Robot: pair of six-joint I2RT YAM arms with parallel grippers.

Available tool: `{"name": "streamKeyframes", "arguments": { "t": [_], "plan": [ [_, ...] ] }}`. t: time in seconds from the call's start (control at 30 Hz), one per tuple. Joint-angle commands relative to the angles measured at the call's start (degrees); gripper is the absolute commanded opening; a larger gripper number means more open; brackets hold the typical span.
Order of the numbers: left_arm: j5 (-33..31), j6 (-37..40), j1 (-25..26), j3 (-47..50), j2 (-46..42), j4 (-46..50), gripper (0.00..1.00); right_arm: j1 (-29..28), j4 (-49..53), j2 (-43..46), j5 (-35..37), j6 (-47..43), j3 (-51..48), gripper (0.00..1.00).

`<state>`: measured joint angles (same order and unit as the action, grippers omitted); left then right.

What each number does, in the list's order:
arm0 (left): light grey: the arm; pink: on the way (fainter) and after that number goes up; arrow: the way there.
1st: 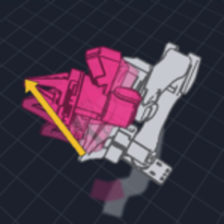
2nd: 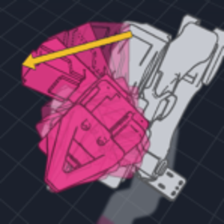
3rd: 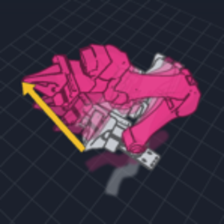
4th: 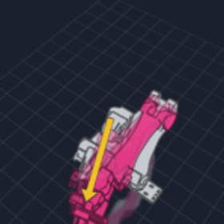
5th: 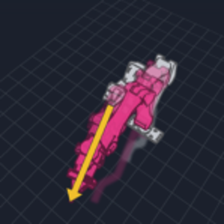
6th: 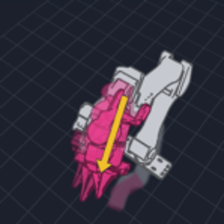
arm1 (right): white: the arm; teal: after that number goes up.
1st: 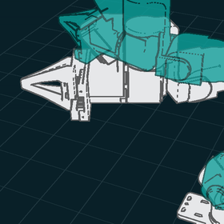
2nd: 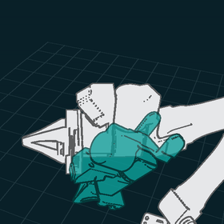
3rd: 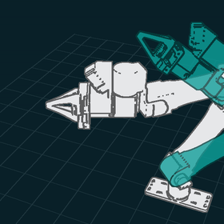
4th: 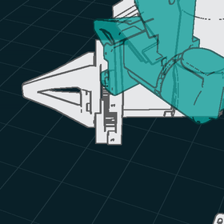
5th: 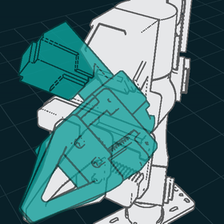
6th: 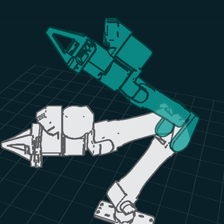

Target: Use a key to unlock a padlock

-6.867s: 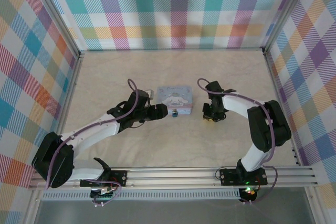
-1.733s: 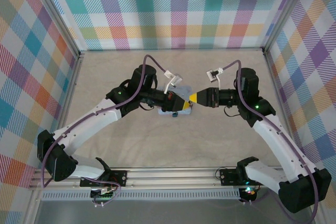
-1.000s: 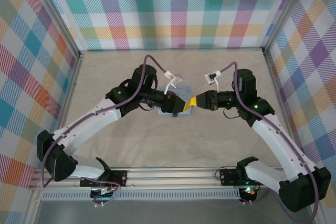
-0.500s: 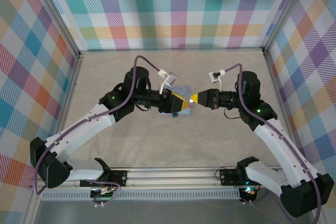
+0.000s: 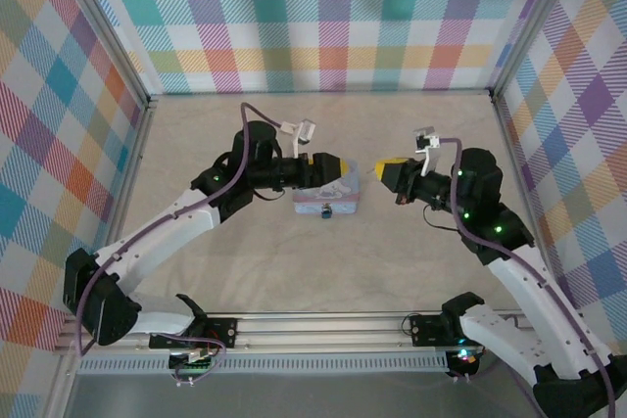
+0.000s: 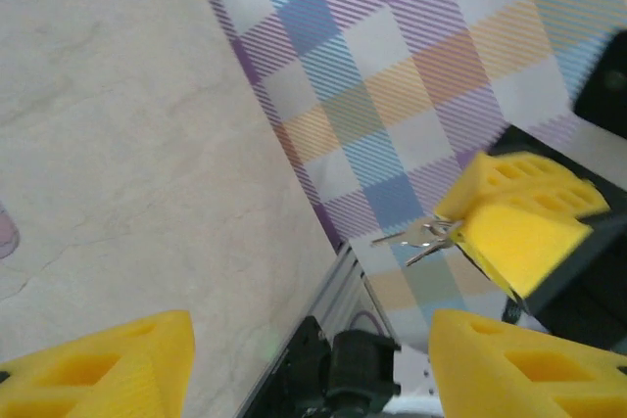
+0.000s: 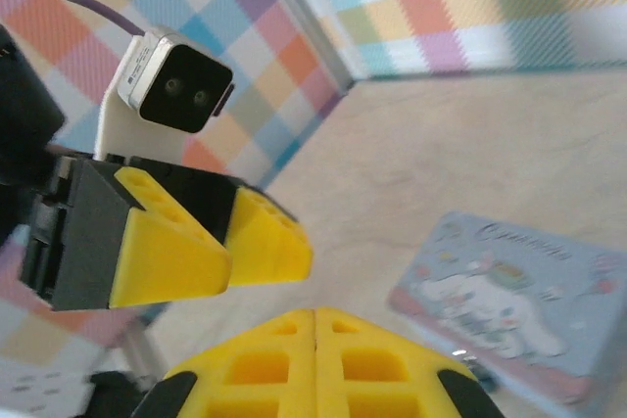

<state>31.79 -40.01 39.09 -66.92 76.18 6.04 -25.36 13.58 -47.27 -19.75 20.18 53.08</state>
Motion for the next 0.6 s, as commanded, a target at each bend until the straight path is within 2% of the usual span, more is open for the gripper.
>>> {"name": "streamKeyframes", "arguments": {
  "t": [0.0,0.13,0.2,0.43,0.57],
  "plan": [
    [-3.7,-5.4,-1.0,-1.7,1.0,1.6,0.67,-2.7,-2.4,-0.7,12.4,-11.8,1.5,0.0],
    [-4.7,-9.6,-3.2,-1.1,0.6,1.3,0.68,-7.1,-8.5,-2.0,18.9,-23.0,1.2,0.0],
    [-4.6,-11.7,-4.7,-0.7,0.4,1.3,0.69,-8.1,-11.3,-3.1,19.7,-28.9,1.6,0.0],
    [-1.5,-18.5,-8.9,-0.2,-0.3,-0.6,0.69,-9.0,-23.9,-4.9,12.3,-42.5,-0.4,0.0],
    [1.1,-21.5,-9.0,-1.8,0.1,-2.4,0.7,-10.3,-24.9,-5.2,11.1,-47.0,0.7,0.0]
  ]
}}
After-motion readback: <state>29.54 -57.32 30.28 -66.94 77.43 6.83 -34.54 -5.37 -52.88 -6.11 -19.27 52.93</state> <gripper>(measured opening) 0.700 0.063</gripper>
